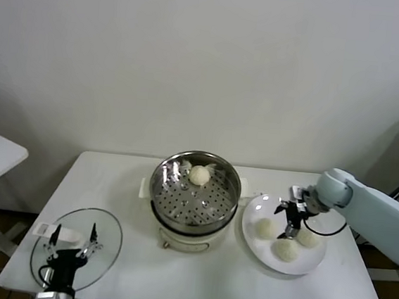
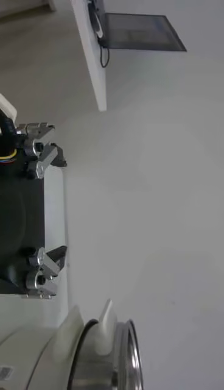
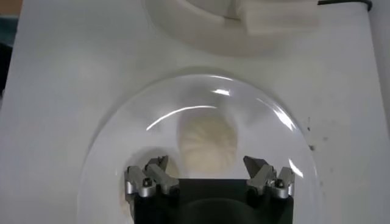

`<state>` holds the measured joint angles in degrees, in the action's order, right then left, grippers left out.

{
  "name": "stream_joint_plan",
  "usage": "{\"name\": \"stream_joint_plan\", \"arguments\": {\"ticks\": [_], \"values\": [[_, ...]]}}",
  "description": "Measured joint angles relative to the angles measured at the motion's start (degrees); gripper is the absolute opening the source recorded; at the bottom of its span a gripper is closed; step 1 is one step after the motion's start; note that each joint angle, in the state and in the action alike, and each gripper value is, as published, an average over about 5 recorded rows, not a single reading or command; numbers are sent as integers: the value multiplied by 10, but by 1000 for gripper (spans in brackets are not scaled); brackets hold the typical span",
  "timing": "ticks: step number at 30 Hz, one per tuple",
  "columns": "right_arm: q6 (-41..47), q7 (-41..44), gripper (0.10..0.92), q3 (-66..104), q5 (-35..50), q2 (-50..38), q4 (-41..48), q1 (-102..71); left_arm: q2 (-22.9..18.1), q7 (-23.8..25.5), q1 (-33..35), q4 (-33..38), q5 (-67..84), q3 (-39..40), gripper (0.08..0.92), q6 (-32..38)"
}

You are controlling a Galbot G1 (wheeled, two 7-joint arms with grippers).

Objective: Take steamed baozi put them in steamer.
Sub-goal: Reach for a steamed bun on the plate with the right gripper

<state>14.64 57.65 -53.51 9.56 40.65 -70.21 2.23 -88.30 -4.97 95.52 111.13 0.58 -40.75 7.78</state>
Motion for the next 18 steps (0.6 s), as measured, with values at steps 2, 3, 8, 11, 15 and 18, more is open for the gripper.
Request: {"name": "stream_joint_plan", "arguments": {"ticks": [2,3,8,11,15,18], "values": [[0,-1,823,0,-1,8,7,-3,0,-1,-1,-1,1,-1,823,0],[0,-1,823,0,-3,12,11,-4,0,-1,-1,-2,2,-2,823,0],[-2,-1,823,0,-9,27,30,-8,0,-2,-3,-5,5,-3,823,-1],[-3,-2,823,1,-12,36,42,-11,0,-2,-5,-8,6,-3,823,-1],[-4,-2,823,2,-17,45,56,-12,0,-2,-9,-10,7,-3,823,-2],[-5,-1,823,2,-18,51,66,-13,0,-2,-10,-10,7,-3,823,-3]]}}
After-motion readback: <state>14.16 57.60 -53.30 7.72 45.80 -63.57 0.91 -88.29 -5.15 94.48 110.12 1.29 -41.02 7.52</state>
